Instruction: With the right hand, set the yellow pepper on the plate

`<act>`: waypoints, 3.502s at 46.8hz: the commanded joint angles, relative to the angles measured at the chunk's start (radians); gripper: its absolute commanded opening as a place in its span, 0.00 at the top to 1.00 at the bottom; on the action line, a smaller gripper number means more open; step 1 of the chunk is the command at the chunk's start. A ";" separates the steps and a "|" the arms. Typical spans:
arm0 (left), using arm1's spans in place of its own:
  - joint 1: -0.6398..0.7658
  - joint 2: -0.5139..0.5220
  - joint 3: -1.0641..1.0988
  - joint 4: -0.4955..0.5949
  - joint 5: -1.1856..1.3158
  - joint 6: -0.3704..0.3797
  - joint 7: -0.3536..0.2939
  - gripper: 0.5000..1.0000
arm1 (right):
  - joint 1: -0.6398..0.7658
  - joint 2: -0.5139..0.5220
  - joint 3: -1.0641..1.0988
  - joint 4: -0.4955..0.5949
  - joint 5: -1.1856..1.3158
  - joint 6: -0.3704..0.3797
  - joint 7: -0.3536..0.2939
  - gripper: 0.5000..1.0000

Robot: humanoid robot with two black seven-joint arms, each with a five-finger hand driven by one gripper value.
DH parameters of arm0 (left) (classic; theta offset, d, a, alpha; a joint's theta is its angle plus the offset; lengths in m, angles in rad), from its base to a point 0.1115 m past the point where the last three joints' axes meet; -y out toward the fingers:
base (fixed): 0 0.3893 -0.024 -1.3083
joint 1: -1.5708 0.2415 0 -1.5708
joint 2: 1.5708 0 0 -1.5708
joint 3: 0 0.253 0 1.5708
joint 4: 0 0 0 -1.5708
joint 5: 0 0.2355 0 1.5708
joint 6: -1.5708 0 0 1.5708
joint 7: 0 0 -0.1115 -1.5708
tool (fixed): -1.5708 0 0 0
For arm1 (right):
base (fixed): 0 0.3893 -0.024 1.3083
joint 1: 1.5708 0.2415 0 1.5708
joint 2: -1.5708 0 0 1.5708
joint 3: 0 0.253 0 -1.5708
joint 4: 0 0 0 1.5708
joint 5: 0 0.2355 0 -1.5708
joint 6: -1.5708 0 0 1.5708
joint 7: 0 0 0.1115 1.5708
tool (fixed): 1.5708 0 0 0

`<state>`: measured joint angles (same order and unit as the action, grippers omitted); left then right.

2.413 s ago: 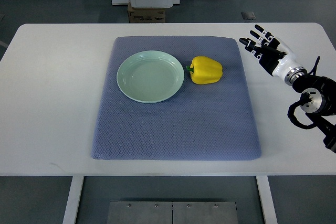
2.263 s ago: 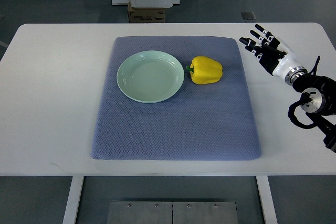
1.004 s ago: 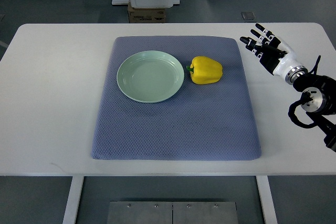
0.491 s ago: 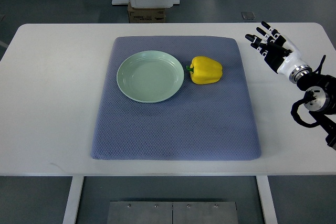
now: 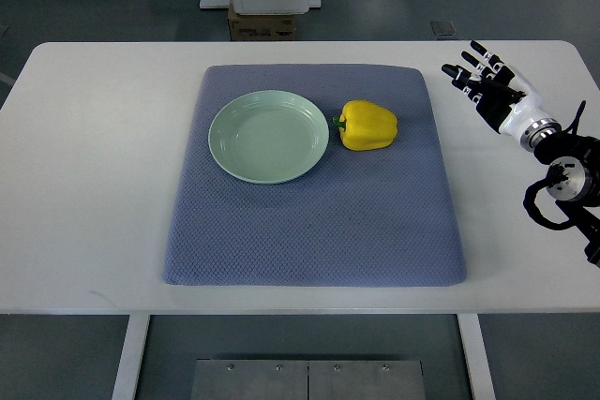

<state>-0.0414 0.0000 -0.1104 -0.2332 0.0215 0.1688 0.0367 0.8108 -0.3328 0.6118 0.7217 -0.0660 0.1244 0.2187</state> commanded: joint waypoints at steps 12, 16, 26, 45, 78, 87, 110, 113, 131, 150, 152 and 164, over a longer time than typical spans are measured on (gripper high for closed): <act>0.000 0.000 0.000 0.000 0.000 0.000 0.000 0.00 | 0.008 0.001 0.002 -0.025 -0.005 -0.014 0.030 0.00; 0.000 0.000 0.000 0.000 0.000 0.000 0.000 0.00 | 0.011 0.001 0.003 -0.024 -0.005 -0.012 0.033 0.00; 0.000 0.000 0.000 0.000 0.000 0.000 0.000 0.00 | 0.028 0.001 -0.003 -0.019 -0.008 0.000 0.067 0.00; 0.000 0.000 0.000 0.000 0.000 0.000 0.000 0.00 | 0.059 0.000 -0.014 -0.007 -0.215 0.004 0.091 0.00; 0.000 0.000 0.000 0.000 0.000 0.000 0.000 0.00 | 0.149 0.001 -0.208 0.028 -0.422 0.017 0.163 0.00; 0.000 0.000 0.000 0.000 0.000 0.000 0.000 0.00 | 0.183 0.012 -0.308 0.027 -0.488 0.001 0.202 0.01; 0.000 0.000 0.000 0.000 0.000 0.000 0.000 0.00 | 0.269 0.077 -0.603 0.021 -0.555 -0.164 0.254 0.02; 0.000 0.000 0.000 0.000 0.000 0.000 0.000 0.00 | 0.277 0.083 -0.615 0.019 -0.555 -0.173 0.254 0.02; 0.000 0.000 0.000 0.000 0.000 0.000 0.000 0.00 | 0.288 0.135 -0.687 -0.050 -0.555 -0.220 0.249 0.03; 0.000 0.000 0.000 0.000 0.000 0.000 0.000 0.00 | 0.280 0.179 -0.744 -0.126 -0.555 -0.220 0.254 0.03; 0.000 0.000 0.000 0.000 0.000 0.000 0.000 0.00 | 0.277 0.179 -0.744 -0.134 -0.555 -0.220 0.254 0.04; 0.000 0.000 0.000 0.000 0.000 0.000 0.000 0.00 | 0.263 0.204 -0.773 -0.202 -0.555 -0.220 0.254 0.08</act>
<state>-0.0415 0.0000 -0.1105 -0.2332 0.0215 0.1687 0.0368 1.0767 -0.1345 -0.1497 0.5300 -0.6213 -0.0952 0.4727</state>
